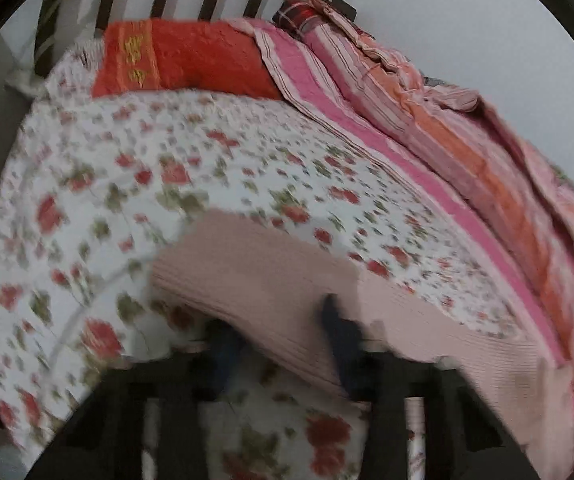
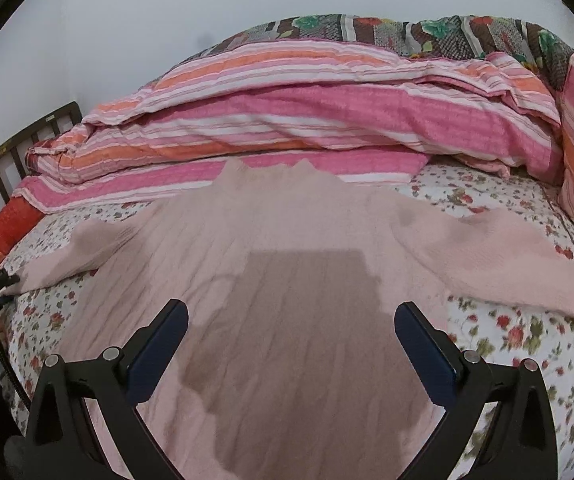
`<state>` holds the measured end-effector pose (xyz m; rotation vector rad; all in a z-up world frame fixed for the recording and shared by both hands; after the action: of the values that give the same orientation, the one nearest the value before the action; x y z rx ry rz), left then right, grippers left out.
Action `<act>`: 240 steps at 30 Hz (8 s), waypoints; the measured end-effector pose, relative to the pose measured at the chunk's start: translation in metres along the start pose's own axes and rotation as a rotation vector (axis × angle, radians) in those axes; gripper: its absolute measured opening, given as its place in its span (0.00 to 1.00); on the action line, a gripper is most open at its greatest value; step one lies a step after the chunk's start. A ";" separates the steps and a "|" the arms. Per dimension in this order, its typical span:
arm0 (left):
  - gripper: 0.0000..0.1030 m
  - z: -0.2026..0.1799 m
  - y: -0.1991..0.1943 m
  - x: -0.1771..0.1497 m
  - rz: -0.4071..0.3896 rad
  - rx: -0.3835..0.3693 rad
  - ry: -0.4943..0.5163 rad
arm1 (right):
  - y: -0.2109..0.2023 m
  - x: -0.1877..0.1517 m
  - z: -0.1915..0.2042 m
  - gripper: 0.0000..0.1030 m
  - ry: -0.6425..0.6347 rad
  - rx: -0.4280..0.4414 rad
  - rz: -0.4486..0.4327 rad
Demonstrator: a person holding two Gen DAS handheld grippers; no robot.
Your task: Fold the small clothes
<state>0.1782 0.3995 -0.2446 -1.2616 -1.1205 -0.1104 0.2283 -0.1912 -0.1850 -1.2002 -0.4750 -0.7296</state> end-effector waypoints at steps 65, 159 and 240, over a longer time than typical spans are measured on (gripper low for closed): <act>0.77 -0.290 -0.051 -0.048 -0.023 -0.451 0.500 | 0.077 0.031 -0.089 0.39 0.249 -0.032 0.224; 0.83 -0.245 -0.049 -0.031 -0.012 -0.446 0.550 | 0.114 0.003 0.156 0.38 -0.102 0.170 0.207; 0.31 -0.341 -0.053 -0.074 -0.003 -0.533 0.676 | 0.049 0.030 -0.101 0.54 0.153 -0.090 0.052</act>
<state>0.3138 0.0739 -0.2215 -1.5214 -0.5094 -0.8193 0.2806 -0.2857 -0.2283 -1.2257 -0.2856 -0.7983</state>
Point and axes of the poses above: each gripper's, at about its wrist camera, not at the fingertips, and y roughly the way its jaws point, z to its left, x to its top, the point moved 8 cm from there along y, roughly the way its jaws point, and after that the axes turned 15 degrees about y, right-handed, at the moved point
